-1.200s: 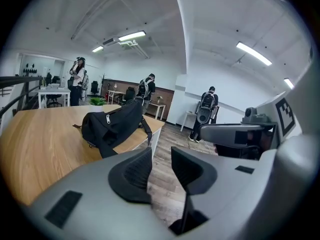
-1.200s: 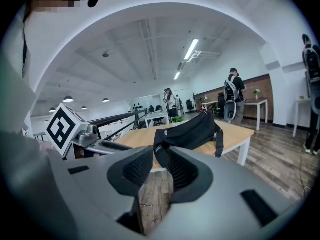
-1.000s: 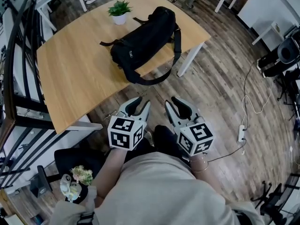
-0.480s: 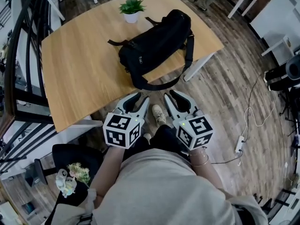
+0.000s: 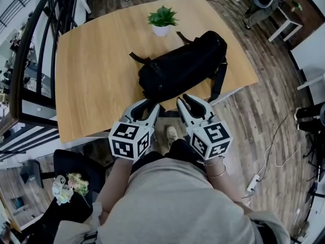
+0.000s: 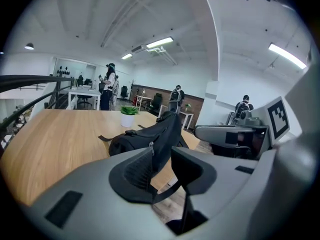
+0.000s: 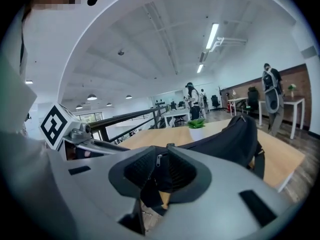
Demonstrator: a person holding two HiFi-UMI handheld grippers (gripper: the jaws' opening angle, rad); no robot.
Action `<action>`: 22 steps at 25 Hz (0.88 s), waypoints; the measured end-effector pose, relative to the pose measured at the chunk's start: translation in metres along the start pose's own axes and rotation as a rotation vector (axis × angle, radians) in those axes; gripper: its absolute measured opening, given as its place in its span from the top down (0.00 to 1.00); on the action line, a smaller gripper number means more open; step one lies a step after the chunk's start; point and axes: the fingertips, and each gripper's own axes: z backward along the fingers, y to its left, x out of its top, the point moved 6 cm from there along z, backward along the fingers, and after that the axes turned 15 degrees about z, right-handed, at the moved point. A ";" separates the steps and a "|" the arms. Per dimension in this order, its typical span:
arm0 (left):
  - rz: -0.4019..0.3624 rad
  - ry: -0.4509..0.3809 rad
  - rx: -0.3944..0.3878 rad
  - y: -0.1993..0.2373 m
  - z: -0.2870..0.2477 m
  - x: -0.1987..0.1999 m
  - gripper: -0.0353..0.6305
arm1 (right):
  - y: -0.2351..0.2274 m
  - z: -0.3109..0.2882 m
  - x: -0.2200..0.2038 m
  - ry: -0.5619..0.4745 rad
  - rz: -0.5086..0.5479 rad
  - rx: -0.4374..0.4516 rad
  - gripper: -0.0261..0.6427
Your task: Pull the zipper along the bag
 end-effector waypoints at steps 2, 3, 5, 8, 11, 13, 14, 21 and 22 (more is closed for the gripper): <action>0.012 -0.017 0.025 0.003 -0.009 0.009 0.75 | -0.011 -0.011 0.003 0.001 0.009 0.029 0.84; 0.018 -0.022 0.034 0.003 -0.014 0.012 0.75 | -0.017 -0.015 0.003 0.005 0.013 0.043 0.84; 0.027 -0.032 0.054 0.005 -0.024 0.019 0.75 | -0.030 -0.024 0.001 0.013 0.016 0.068 0.85; 0.035 -0.052 0.096 0.008 -0.035 0.026 0.75 | -0.048 -0.035 0.000 0.009 0.015 0.099 0.85; 0.049 -0.075 0.139 0.014 -0.045 0.031 0.75 | -0.063 -0.047 0.005 -0.009 0.039 0.143 0.85; 0.069 -0.093 0.174 0.018 -0.049 0.032 0.75 | -0.070 -0.054 0.007 -0.018 0.061 0.183 0.85; 0.079 -0.104 0.192 0.020 -0.050 0.032 0.75 | -0.074 -0.056 0.008 -0.019 0.070 0.200 0.85; 0.143 -0.161 0.329 0.032 -0.044 0.022 0.75 | -0.084 -0.072 0.004 -0.009 0.094 0.299 0.85; 0.157 -0.162 0.342 0.033 -0.042 0.019 0.75 | -0.083 -0.073 0.003 -0.006 0.093 0.314 0.85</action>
